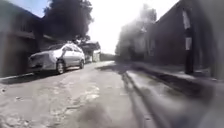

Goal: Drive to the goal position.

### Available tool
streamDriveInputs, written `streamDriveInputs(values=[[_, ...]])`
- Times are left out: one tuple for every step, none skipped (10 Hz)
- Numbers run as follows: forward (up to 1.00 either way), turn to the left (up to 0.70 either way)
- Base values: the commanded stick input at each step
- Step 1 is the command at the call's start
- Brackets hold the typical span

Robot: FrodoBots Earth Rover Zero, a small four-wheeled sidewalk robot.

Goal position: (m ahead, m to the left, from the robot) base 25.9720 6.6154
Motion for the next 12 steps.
streamDriveInputs(values=[[1.0, 0.0], [1.0, 0.0], [1.0, 0.0], [1.0, 0.0], [1.0, 0.0], [1.0, 0.0], [1.0, 0.0], [1.0, 0.0], [1.0, 0.0], [1.0, 0.0], [1.0, 0.0], [1.0, 0.0]])
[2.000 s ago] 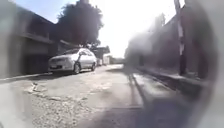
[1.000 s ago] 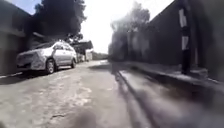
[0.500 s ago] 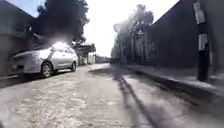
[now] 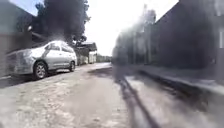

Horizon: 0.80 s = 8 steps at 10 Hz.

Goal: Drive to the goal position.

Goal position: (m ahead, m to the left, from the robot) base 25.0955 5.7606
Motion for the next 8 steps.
streamDriveInputs(values=[[1.0, 0.0], [1.0, 0.0], [1.0, 0.0], [1.0, 0.0], [1.0, 0.0], [1.0, 0.0], [1.0, 0.0], [1.0, 0.0]])
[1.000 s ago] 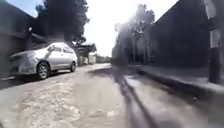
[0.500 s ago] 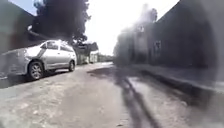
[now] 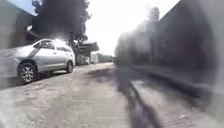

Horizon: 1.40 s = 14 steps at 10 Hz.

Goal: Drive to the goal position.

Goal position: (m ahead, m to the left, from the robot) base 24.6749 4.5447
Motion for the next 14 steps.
streamDriveInputs(values=[[1.0, 0.0], [1.0, 0.0], [1.0, 0.0], [1.0, 0.0], [1.0, 0.0], [1.0, 0.0], [1.0, 0.0], [1.0, 0.0], [1.0, 0.0], [1.0, 0.0], [1.0, 0.0], [1.0, 0.0], [1.0, 0.0], [1.0, 0.0]])
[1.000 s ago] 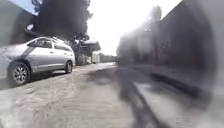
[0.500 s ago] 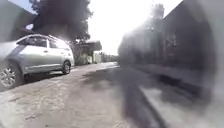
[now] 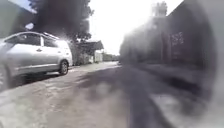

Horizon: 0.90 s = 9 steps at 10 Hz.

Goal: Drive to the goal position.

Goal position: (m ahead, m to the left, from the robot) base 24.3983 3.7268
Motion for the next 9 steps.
streamDriveInputs(values=[[1.0, -0.17], [1.0, -0.38], [1.0, -0.4], [1.0, -0.4], [1.0, -0.4], [1.0, -0.22], [1.0, 0.0], [1.0, 0.0], [1.0, 0.0]])
